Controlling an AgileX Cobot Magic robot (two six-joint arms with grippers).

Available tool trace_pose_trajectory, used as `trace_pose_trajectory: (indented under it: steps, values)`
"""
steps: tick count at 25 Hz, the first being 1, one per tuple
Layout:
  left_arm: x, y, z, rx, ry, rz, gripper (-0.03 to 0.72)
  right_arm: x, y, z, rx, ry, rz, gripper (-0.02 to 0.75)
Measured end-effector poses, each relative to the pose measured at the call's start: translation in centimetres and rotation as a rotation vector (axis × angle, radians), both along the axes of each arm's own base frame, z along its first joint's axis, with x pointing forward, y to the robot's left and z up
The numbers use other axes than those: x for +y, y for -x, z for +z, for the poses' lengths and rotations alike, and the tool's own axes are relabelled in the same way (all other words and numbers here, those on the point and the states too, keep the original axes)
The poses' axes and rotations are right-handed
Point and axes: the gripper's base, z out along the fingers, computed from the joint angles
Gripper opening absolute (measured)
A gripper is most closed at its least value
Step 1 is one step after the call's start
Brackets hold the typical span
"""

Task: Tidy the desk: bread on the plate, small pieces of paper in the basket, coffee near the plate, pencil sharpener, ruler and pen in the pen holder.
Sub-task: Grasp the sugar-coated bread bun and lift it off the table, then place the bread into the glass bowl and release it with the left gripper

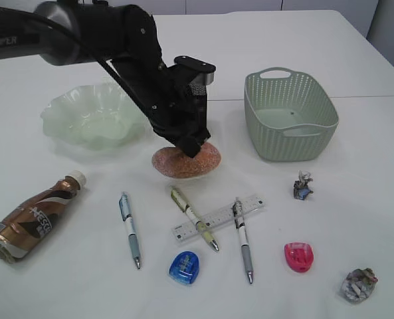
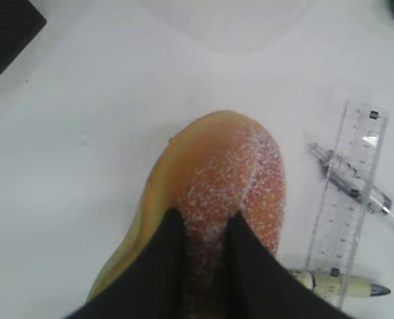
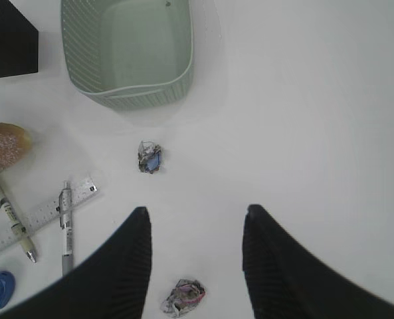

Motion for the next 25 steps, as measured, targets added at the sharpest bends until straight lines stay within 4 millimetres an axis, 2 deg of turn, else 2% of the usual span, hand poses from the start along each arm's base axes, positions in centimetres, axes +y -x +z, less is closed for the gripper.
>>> trace_pose_trajectory:
  steps: [7, 14, 19, 25]
  values:
    - [1.2, 0.9, 2.8, 0.023, -0.069, 0.061, 0.089, 0.0, 0.0, 0.0, 0.000, 0.000, 0.000, 0.364]
    - [3.5, 0.5, 4.8, 0.021, -0.114, 0.241, 0.088, 0.0, 0.0, 0.0, 0.002, 0.000, 0.000, 0.364]
    - [7.1, -1.6, 6.9, 0.013, -0.073, 0.410, 0.089, 0.0, 0.2, -0.1, 0.022, 0.002, -0.001, 0.364]
    - [12.0, -4.5, 10.3, -0.070, 0.002, 0.570, 0.089, 0.0, 0.2, -0.1, 0.028, 0.002, -0.002, 0.364]
